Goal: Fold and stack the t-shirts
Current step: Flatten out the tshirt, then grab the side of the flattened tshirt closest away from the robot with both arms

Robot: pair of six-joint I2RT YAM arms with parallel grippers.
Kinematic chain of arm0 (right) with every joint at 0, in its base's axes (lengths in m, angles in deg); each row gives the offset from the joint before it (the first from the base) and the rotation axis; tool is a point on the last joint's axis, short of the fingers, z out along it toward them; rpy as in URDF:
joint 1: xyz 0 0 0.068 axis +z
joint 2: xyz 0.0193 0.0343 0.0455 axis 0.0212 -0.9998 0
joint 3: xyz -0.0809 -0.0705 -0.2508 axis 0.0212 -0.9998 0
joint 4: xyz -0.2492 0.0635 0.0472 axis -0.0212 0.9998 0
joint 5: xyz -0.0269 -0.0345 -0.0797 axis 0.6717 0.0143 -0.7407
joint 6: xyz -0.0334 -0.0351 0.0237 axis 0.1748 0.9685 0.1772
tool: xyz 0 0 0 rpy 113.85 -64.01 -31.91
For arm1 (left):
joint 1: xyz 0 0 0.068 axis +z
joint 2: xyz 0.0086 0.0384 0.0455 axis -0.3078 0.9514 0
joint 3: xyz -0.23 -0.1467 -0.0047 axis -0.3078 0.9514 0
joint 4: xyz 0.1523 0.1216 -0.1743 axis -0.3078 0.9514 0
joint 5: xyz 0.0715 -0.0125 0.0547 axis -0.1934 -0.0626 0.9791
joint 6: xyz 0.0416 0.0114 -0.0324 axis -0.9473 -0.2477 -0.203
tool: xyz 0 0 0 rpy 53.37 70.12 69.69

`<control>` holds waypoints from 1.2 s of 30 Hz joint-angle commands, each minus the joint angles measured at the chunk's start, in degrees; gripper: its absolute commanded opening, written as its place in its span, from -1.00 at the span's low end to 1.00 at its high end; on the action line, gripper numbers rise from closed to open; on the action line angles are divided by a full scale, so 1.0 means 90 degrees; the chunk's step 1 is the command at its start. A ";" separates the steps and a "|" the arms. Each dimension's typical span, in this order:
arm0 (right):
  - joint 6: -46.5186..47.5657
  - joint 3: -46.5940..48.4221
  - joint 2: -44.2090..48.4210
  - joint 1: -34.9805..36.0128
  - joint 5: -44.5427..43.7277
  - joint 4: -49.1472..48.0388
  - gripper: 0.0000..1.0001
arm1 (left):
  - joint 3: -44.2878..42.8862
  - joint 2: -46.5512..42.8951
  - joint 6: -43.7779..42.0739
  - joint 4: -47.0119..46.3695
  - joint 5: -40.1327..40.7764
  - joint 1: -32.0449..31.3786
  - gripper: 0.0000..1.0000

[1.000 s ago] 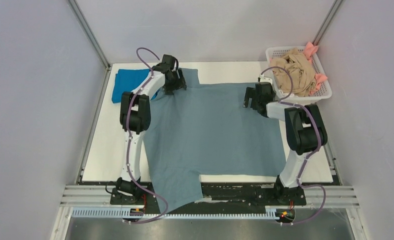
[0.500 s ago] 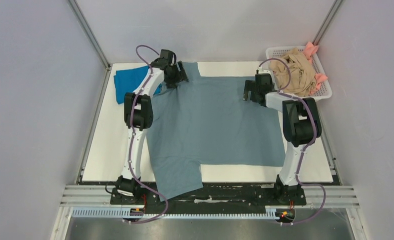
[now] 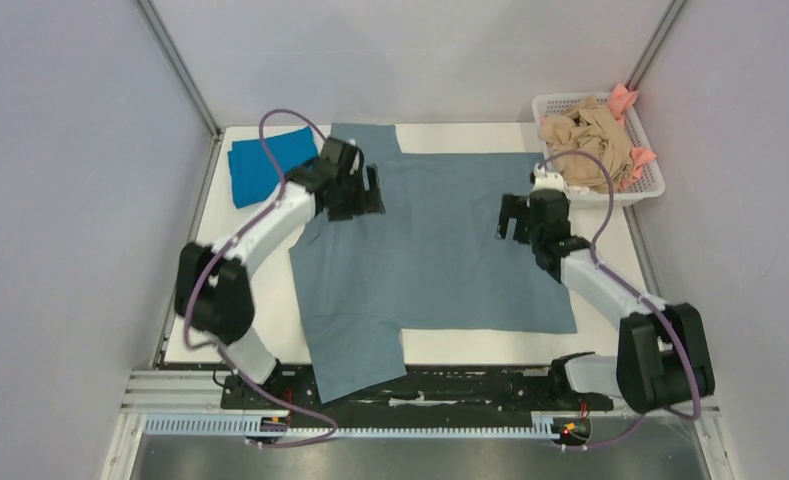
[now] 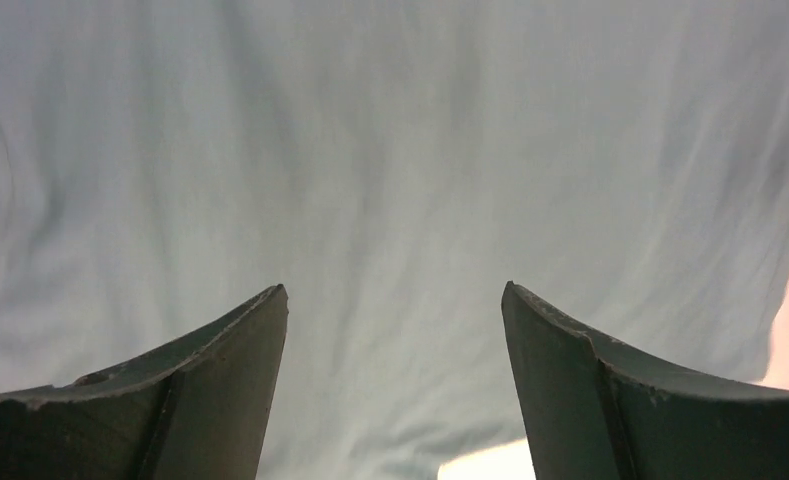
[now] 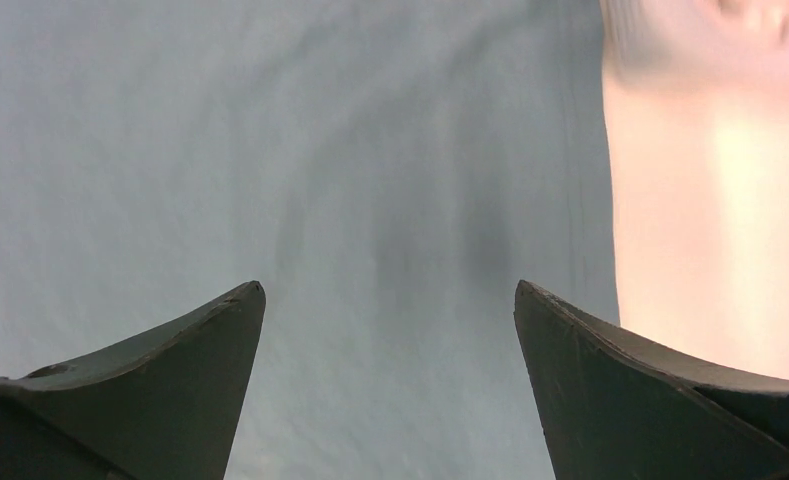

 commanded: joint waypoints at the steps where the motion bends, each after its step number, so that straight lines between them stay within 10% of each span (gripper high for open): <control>1: -0.0385 -0.1005 0.0962 -0.0043 -0.0143 -0.0029 0.96 | 0.2264 -0.1924 0.0321 -0.0206 0.1186 -0.0937 0.69; 14: -0.0387 -0.1454 0.1730 -0.0046 -0.0500 0.0158 0.96 | 0.5190 -0.4488 0.2383 0.1406 0.1693 -0.3912 0.68; 36: -0.0368 -0.1545 0.1675 -0.0050 -0.0967 0.0212 0.95 | 0.6453 -0.4094 0.4423 0.0951 0.0953 -0.6091 0.06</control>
